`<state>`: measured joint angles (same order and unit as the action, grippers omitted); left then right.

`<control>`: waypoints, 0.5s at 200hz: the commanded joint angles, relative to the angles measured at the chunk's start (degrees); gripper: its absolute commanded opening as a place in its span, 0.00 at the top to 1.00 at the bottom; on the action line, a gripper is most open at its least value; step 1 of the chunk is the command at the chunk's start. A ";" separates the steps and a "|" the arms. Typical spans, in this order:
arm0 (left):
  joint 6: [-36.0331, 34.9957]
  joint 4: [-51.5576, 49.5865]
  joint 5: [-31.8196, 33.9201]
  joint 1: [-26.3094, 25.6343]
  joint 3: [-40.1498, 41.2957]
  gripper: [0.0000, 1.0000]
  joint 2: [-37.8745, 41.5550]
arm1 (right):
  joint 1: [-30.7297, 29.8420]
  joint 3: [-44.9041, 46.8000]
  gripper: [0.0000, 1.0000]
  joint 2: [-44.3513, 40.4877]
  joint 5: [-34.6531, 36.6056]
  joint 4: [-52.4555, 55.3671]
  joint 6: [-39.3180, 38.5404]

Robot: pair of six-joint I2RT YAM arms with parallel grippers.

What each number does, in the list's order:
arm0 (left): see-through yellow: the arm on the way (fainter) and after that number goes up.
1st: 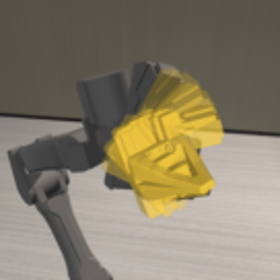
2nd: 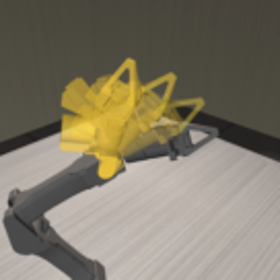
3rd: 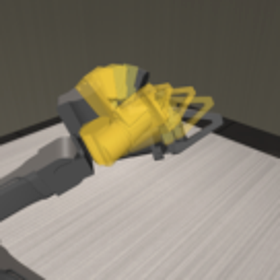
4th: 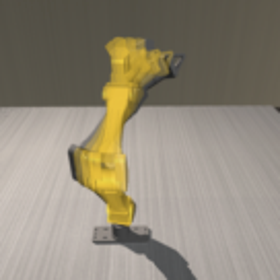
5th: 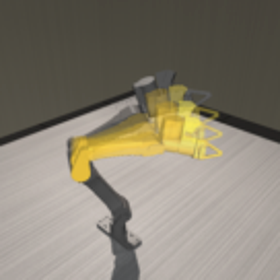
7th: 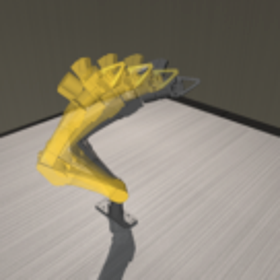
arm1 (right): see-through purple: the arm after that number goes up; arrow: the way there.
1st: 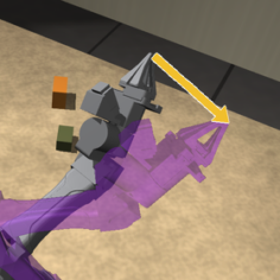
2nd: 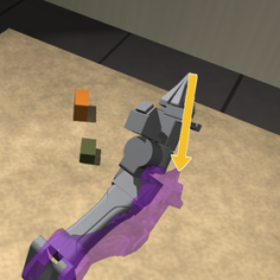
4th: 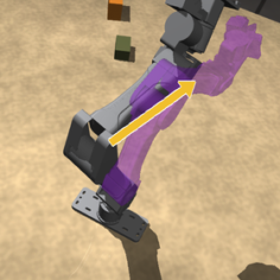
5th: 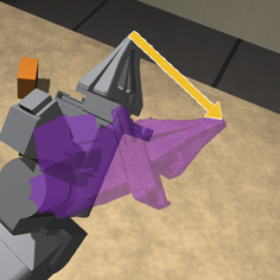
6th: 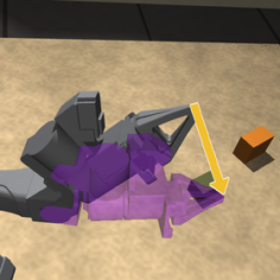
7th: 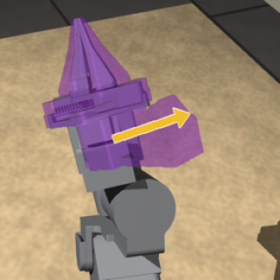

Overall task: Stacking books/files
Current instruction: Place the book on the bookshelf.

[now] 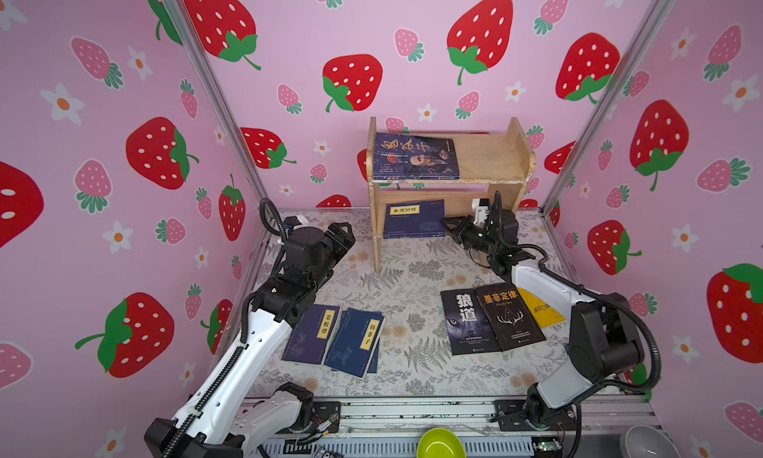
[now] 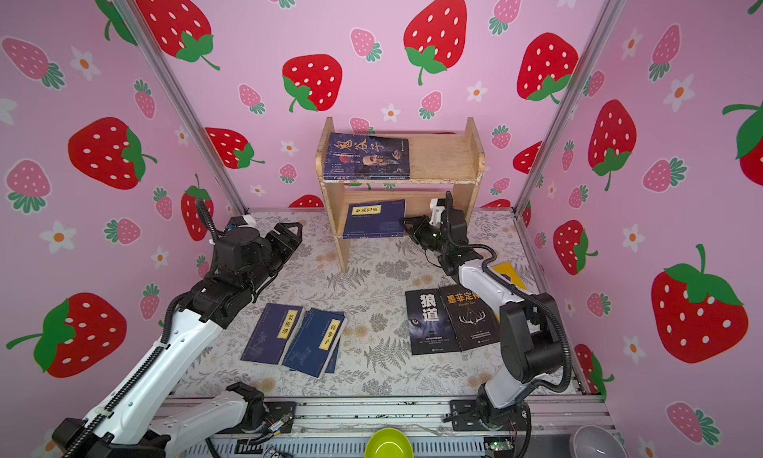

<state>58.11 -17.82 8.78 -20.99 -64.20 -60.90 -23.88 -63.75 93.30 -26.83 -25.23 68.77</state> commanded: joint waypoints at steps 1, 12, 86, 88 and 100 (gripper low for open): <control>0.04 0.72 -1.80 0.93 0.53 0.18 -0.40 | -0.36 -1.75 0.87 0.84 2.73 -4.40 1.92; 0.23 1.08 -2.18 1.28 0.83 0.18 -0.40 | -0.46 -1.73 0.87 1.24 3.37 -5.12 2.45; 0.34 1.39 -5.58 4.22 1.26 0.18 -1.85 | -0.10 -8.35 0.89 6.49 -1.98 0.03 -2.56; 0.38 1.37 -5.65 4.25 1.32 0.18 -1.89 | 0.04 -8.44 0.89 6.51 -2.02 0.08 -2.63; 0.49 1.55 -6.16 4.64 1.62 0.18 -1.86 | 0.72 -8.24 0.89 6.47 -3.18 0.01 -2.72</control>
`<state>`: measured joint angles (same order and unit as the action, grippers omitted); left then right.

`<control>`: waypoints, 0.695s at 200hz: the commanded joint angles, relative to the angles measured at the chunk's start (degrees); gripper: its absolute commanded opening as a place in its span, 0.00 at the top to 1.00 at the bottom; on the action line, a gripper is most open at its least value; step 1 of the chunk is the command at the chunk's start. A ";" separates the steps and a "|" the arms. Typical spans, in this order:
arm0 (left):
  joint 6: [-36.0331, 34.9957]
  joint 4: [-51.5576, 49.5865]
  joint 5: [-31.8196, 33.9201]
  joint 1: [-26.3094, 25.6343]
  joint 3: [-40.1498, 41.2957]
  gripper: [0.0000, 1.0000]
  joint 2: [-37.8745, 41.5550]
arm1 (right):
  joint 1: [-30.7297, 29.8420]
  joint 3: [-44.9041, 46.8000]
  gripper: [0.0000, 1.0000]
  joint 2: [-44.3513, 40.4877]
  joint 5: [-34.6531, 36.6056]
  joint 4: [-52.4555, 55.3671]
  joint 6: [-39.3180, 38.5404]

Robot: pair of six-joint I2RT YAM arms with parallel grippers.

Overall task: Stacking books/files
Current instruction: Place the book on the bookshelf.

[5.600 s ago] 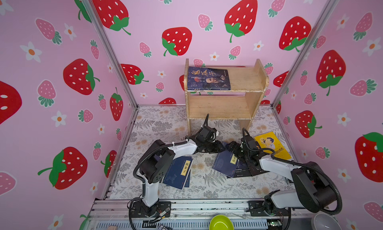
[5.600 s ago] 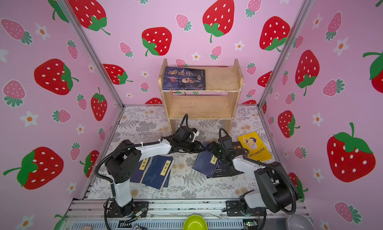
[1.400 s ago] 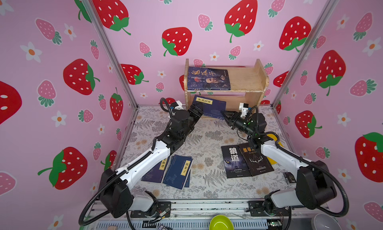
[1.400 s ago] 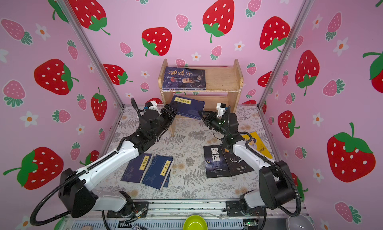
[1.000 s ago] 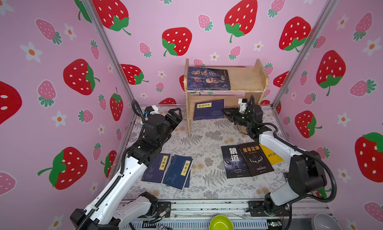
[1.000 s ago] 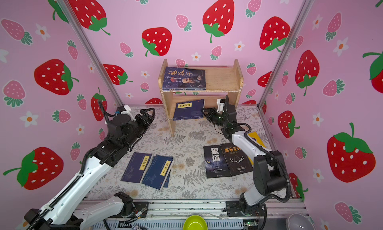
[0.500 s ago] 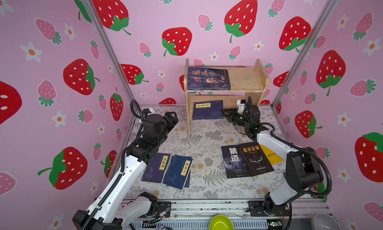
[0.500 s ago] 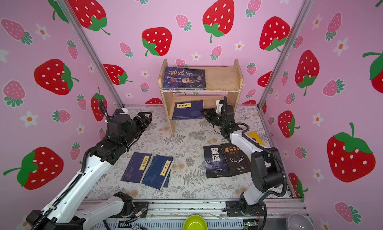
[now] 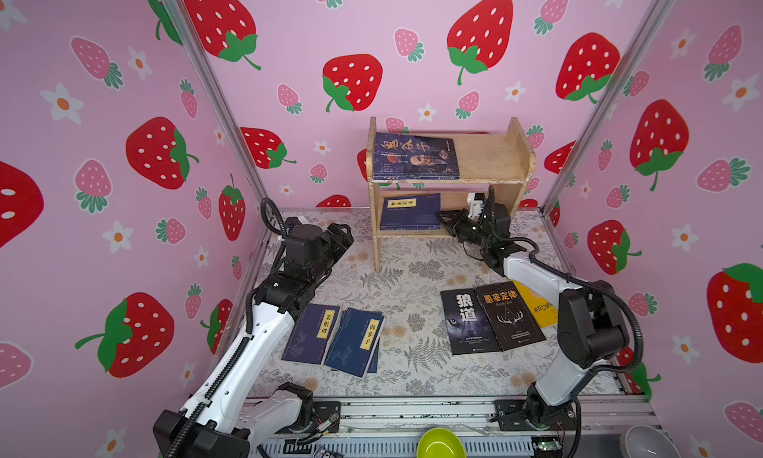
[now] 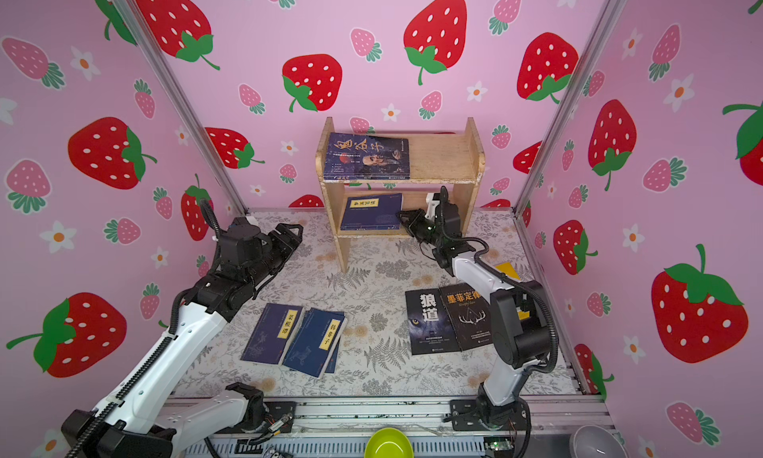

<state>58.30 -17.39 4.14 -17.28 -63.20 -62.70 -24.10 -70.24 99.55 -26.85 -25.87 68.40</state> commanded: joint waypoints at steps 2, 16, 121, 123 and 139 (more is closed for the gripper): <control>0.25 1.19 -1.62 1.02 0.71 0.18 -0.06 | 1.04 -1.75 0.89 0.21 -3.35 0.64 -2.45; 0.47 1.28 -2.09 1.36 0.88 0.18 -0.21 | 1.72 -1.75 0.89 0.17 -4.56 0.82 -2.86; 2.69 3.55 -5.28 2.26 1.51 0.18 -1.82 | 2.62 -3.14 0.89 0.88 -8.66 3.05 -4.07; 2.67 3.56 -5.35 2.21 1.64 0.18 -1.84 | 2.51 -3.30 0.89 0.99 -8.66 3.13 -4.07; 2.87 3.50 -5.45 2.25 1.57 0.18 -1.84 | 2.00 -4.86 0.89 1.89 -8.43 4.10 -4.24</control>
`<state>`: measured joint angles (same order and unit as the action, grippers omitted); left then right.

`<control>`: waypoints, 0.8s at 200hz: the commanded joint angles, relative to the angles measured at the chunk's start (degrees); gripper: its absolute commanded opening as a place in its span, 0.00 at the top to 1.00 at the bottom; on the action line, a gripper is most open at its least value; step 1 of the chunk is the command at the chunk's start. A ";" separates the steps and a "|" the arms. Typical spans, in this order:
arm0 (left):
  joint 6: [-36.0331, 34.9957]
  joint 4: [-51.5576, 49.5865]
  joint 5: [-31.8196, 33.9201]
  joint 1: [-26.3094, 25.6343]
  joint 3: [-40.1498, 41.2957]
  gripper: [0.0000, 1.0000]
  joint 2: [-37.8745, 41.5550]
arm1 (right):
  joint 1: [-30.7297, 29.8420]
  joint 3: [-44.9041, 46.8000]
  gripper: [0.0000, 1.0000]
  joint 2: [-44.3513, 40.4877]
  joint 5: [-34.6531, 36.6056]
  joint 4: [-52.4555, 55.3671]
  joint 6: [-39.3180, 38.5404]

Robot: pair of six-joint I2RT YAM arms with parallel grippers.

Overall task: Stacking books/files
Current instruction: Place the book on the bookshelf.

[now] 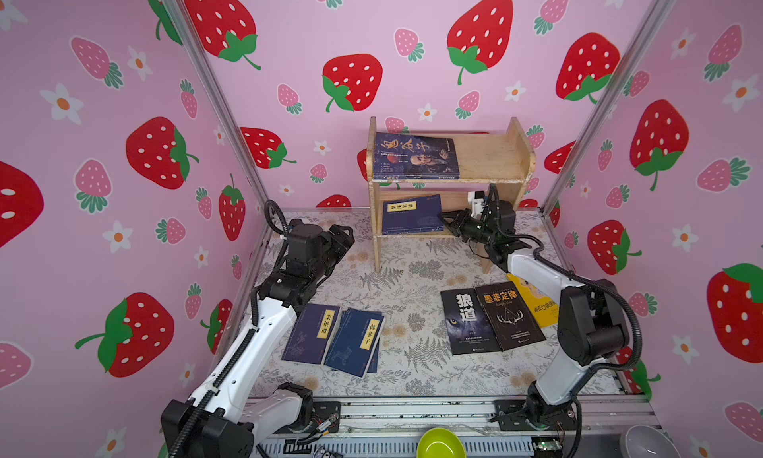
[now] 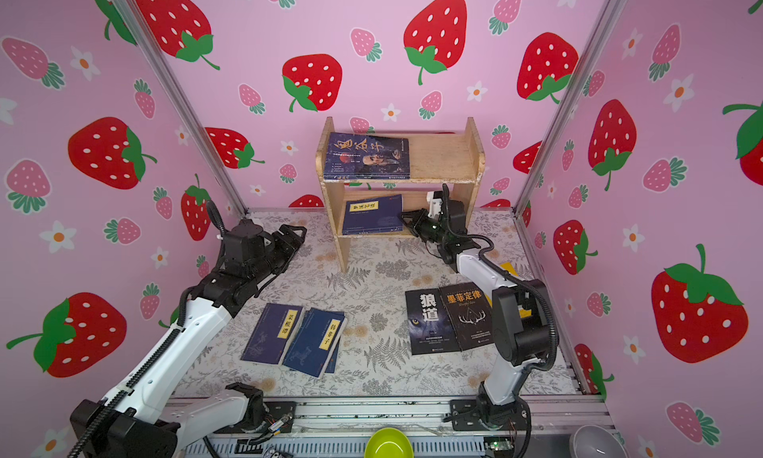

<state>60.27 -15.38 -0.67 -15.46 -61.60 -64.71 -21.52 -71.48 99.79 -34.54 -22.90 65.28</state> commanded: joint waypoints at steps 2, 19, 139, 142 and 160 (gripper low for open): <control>0.90 1.49 -0.65 0.46 -0.01 0.18 0.18 | -0.71 -3.72 0.89 1.66 -0.60 1.22 -1.12; 0.99 1.40 -0.74 0.49 0.20 0.18 0.35 | -1.06 -3.76 0.89 1.78 0.69 1.05 -0.56; 2.00 2.13 -1.58 0.93 1.93 0.18 1.04 | -3.09 -3.31 0.84 1.30 3.52 2.97 -2.35; 2.02 2.11 -1.67 0.95 1.99 0.18 1.04 | -3.21 -3.31 0.83 1.11 3.79 3.40 -2.61; 2.07 2.12 -1.64 0.97 2.25 0.18 1.33 | -3.56 -3.47 0.72 -0.09 6.11 6.52 -5.16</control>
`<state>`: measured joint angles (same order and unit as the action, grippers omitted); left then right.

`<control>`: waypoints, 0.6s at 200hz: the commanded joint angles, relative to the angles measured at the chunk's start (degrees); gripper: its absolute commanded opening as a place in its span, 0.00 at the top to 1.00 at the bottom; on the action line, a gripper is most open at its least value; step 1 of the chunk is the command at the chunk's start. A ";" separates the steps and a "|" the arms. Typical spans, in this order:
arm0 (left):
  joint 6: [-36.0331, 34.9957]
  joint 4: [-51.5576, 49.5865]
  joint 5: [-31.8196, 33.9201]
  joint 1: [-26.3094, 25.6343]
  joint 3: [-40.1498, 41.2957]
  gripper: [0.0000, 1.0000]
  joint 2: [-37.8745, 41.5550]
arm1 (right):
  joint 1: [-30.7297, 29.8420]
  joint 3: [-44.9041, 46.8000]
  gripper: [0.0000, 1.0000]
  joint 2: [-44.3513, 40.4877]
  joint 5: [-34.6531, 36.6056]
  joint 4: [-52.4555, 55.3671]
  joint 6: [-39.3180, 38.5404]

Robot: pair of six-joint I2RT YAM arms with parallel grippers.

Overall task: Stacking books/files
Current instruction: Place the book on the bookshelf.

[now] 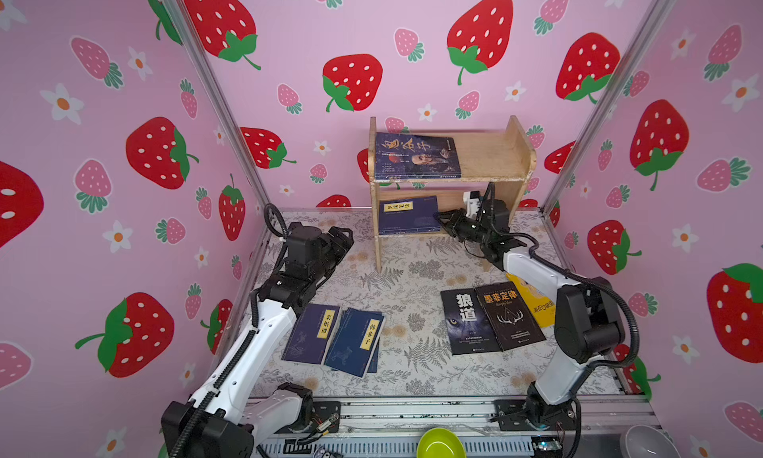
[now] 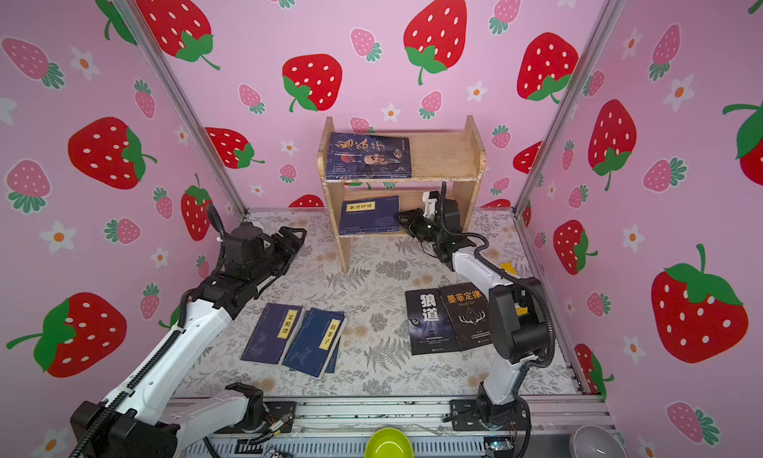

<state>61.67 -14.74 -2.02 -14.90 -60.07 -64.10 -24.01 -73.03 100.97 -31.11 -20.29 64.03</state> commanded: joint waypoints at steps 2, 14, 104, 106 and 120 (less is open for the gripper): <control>0.65 1.52 -0.20 0.37 0.74 0.18 0.68 | -1.05 -1.97 0.70 -1.40 2.87 4.40 -4.26; 0.73 1.56 -0.08 0.45 0.97 0.18 0.74 | -1.13 -2.48 0.61 -2.06 4.45 6.93 -6.16; 0.76 1.91 -0.79 0.49 1.45 0.18 0.09 | -1.65 -8.07 0.38 -1.96 10.28 15.62 -13.96; 0.74 1.91 -0.79 0.48 1.45 0.18 0.08 | -1.65 -8.24 0.38 -1.93 10.33 15.63 -14.14; 0.35 1.58 -0.91 0.54 1.39 0.18 0.07 | -1.76 -9.19 0.37 -1.32 10.37 15.93 -14.70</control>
<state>61.98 -13.89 -2.61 -14.76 -59.33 -64.12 -26.13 -79.33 99.90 -24.43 -6.39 55.83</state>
